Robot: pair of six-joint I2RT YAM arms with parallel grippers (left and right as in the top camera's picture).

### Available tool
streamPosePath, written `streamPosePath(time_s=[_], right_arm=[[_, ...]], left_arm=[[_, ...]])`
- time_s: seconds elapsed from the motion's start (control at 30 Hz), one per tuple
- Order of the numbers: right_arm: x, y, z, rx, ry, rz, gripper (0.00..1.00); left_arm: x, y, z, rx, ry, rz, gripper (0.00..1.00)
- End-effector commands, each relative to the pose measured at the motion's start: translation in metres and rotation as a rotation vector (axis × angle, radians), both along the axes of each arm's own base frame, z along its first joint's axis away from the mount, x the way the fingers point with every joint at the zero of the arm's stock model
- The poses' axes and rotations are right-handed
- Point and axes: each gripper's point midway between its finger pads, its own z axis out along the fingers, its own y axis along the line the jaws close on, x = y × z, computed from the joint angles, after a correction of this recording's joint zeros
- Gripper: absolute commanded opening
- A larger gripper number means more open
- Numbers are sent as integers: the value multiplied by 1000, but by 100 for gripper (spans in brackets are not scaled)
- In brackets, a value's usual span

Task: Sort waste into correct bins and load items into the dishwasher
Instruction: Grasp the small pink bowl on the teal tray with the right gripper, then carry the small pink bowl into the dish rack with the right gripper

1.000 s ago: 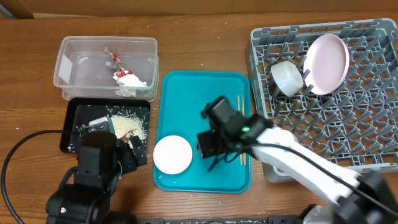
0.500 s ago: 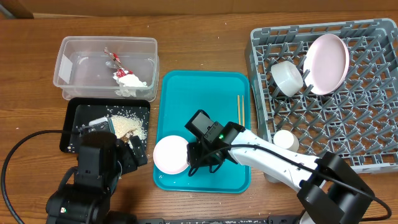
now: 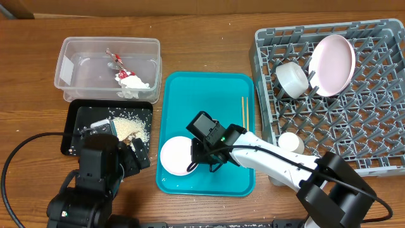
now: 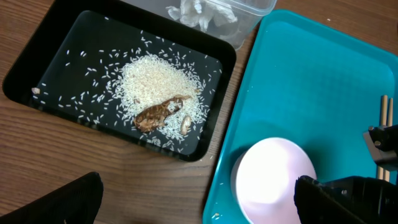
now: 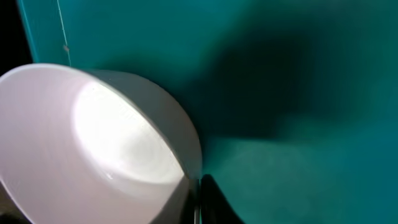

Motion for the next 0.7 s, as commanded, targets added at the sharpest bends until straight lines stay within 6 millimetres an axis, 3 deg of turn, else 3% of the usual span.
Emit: streamPosePath(time_s=[0.0, 0.17, 0.3, 0.37, 0.53, 0.67], right_arm=[[9, -3, 7, -3, -39, -25, 4], [15, -7, 18, -5, -87, -34, 4], [32, -51, 39, -189, -203, -110, 4], [45, -79, 65, -303, -311, -157, 4], [70, -161, 162, -579, -684, -326, 4], [71, -212, 239, -713, -974, -489, 4]], left_arm=[[0, 2, 2, 2, -13, 20, 100], [0, 2, 2, 2, -13, 20, 100], [0, 2, 2, 2, -13, 20, 100], [0, 2, 2, 2, -13, 20, 100], [0, 2, 2, 2, -13, 20, 100], [0, 2, 2, 2, -13, 20, 100]])
